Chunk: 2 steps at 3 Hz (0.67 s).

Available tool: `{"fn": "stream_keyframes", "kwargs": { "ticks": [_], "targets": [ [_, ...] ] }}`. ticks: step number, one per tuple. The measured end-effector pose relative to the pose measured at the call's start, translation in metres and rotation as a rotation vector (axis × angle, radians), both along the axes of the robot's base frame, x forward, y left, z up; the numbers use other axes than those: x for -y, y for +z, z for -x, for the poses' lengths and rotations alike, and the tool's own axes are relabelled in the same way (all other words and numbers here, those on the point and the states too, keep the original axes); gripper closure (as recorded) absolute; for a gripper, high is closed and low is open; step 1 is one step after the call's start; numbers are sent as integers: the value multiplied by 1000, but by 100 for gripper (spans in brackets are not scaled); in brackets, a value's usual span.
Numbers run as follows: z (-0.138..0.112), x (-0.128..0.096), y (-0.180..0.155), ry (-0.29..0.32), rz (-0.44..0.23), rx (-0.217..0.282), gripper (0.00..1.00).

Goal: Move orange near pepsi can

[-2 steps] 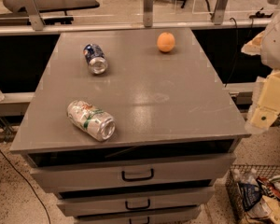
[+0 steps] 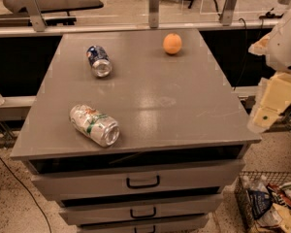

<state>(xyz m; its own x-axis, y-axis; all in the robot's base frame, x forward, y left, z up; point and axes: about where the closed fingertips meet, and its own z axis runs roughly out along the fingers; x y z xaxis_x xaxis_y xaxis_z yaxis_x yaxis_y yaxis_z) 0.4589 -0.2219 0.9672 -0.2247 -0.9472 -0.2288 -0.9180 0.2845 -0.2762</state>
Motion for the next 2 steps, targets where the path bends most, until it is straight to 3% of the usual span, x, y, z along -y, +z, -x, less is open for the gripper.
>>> {"fn": "stream_keyframes", "kwargs": {
  "ticks": [1, 2],
  "targets": [
    [-52, 19, -17, -43, -63, 75, 0],
    [-122, 31, -25, -56, -119, 181, 0]
  ]
}}
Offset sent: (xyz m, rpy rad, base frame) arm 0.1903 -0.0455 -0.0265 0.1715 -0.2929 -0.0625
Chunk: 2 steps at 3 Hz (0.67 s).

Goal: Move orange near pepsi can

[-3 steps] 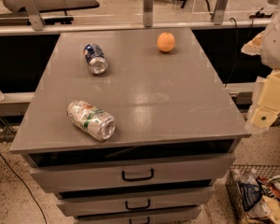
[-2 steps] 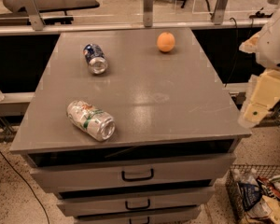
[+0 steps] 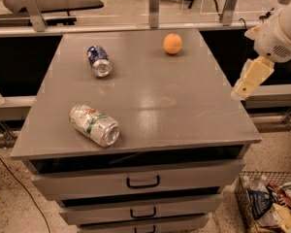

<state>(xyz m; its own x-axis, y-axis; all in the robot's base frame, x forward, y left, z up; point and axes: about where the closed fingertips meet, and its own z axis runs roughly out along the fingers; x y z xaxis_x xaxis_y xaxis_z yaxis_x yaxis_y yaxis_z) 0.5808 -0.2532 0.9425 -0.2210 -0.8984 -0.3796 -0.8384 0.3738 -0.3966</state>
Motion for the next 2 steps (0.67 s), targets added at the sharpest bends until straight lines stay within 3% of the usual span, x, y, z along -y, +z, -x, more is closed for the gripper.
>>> {"fn": "stream_keyframes", "kwargs": {
  "ticks": [1, 2],
  "targets": [
    [0, 0, 0, 0, 0, 0, 0],
    [-13, -1, -11, -51, -51, 22, 0]
  ]
}}
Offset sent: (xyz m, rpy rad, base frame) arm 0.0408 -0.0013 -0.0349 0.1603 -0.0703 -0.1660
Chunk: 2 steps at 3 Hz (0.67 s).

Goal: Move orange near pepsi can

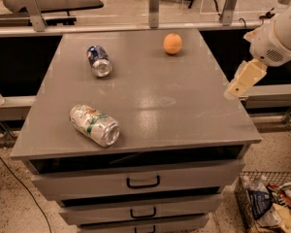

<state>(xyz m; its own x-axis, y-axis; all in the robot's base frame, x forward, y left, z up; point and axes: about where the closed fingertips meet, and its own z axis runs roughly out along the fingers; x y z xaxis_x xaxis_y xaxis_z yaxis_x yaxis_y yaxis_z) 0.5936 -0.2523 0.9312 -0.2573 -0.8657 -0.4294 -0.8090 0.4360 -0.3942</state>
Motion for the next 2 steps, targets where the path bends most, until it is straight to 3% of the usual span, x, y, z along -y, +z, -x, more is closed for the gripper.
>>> {"fn": "stream_keyframes", "kwargs": {
  "ticks": [2],
  "targets": [
    [-98, -6, -38, -155, -267, 104, 0]
  ]
}}
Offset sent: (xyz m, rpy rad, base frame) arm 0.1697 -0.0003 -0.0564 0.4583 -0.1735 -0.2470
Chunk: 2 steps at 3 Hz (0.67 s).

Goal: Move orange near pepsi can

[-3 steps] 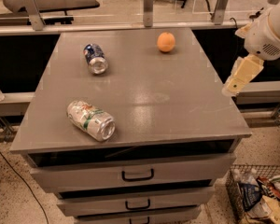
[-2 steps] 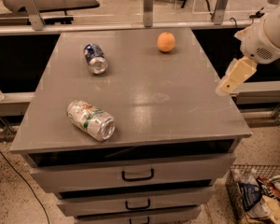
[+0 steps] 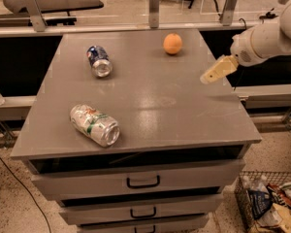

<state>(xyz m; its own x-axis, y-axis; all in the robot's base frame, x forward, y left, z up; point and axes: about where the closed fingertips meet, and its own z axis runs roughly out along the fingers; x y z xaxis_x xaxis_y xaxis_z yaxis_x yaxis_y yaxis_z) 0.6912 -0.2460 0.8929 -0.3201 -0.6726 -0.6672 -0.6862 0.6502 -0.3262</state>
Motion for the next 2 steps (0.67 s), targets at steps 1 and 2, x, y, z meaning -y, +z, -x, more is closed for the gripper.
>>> {"fn": "stream_keyframes", "kwargs": {
  "ticks": [1, 2],
  "targets": [
    [-49, -6, -13, -40, -130, 43, 0],
    [-93, -14, -25, -66, -242, 69, 0]
  ]
}}
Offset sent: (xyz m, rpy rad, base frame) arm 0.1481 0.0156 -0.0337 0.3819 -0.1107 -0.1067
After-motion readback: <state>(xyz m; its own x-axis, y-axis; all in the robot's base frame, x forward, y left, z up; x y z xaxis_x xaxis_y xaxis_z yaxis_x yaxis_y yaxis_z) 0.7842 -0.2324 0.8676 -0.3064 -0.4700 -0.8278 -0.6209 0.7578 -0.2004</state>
